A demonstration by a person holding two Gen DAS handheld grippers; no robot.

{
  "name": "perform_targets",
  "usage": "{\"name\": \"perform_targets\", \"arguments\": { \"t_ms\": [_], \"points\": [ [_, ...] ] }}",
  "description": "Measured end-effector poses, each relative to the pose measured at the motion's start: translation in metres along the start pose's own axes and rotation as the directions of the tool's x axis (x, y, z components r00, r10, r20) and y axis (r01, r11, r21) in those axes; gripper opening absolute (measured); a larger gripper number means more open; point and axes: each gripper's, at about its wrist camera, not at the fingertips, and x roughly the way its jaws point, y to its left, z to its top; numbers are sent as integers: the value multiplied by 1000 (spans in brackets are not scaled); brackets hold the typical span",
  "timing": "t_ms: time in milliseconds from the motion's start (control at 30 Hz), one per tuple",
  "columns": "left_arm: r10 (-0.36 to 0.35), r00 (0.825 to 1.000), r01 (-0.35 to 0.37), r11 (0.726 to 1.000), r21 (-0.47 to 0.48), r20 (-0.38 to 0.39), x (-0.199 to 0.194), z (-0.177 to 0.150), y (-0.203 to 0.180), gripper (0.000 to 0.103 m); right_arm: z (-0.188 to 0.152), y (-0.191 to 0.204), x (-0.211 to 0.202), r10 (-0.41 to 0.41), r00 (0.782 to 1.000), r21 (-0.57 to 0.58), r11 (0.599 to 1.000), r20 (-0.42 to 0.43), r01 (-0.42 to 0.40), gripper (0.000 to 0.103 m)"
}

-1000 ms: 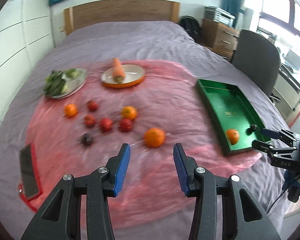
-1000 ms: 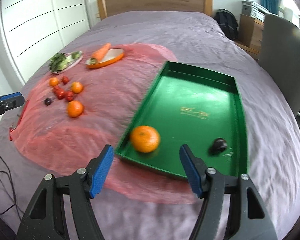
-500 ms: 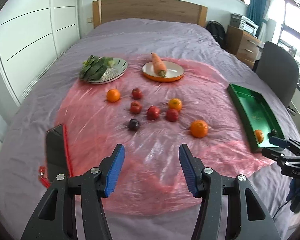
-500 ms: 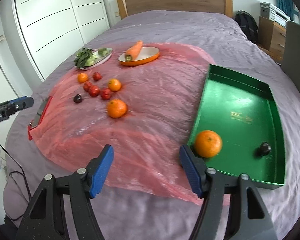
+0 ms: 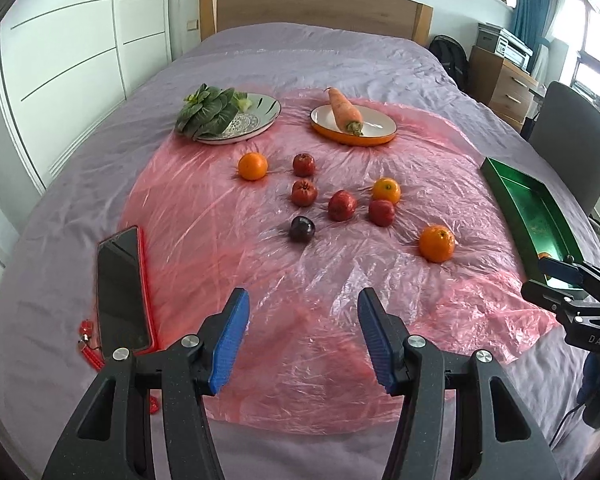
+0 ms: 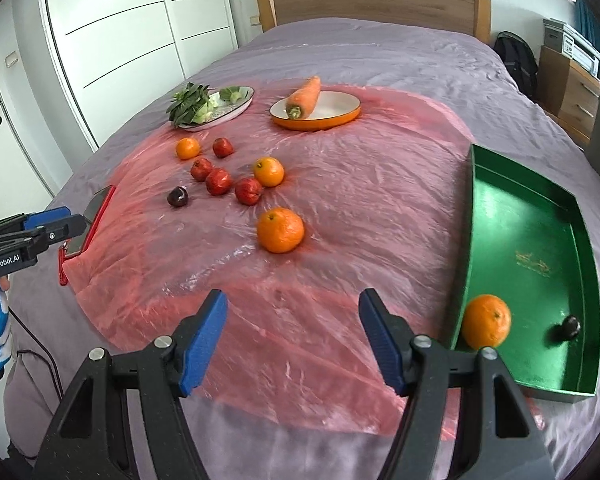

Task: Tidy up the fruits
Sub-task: 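Withdraw both open tools from the tray back over the fruit, then grasp a red tomato with the left tool while the right tool grasps an orange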

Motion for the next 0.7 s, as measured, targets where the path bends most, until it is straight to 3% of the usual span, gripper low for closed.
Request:
{"name": "perform_targets", "arguments": {
  "t_ms": [700],
  "points": [
    [-106,993,106,994,2,-45,70,44,2,50,36,18,62,54,998,-36,998,-26,-55,103]
  ]
}}
